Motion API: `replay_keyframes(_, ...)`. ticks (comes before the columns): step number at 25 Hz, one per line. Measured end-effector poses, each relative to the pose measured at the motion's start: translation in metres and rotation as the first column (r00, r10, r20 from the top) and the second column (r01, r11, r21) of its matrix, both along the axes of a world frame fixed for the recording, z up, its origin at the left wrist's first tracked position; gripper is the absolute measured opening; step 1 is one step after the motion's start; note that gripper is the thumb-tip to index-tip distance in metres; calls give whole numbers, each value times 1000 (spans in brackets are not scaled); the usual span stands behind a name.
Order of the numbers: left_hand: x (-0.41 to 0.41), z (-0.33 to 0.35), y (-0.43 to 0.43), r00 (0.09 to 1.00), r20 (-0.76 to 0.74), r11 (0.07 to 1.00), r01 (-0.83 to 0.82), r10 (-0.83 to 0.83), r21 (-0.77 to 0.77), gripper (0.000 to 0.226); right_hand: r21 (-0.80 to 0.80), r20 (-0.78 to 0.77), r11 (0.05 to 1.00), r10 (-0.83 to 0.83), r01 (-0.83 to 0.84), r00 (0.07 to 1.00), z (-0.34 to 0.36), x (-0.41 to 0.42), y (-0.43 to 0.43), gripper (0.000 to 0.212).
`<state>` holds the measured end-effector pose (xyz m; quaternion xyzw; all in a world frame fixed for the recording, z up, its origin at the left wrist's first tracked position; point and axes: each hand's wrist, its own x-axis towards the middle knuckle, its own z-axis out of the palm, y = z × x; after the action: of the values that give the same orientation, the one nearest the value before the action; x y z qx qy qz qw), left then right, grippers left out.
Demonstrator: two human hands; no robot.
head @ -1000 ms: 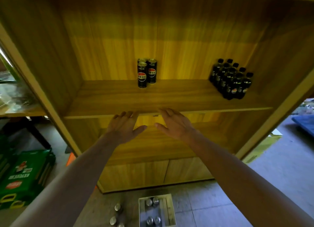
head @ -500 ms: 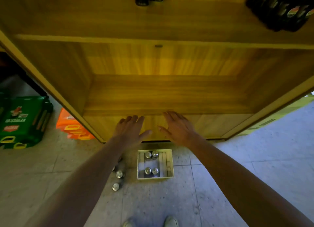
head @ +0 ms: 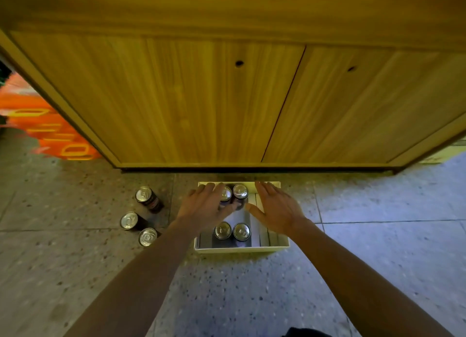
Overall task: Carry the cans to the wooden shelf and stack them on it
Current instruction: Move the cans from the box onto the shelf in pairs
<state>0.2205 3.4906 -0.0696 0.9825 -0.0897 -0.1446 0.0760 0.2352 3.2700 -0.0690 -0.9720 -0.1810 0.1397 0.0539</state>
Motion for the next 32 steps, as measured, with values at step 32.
replay_keyframes(32, 52, -150, -4, 917, -64, 662, -331, 393, -672, 46, 610, -70, 727, -347, 316, 935, -158, 46, 28, 52)
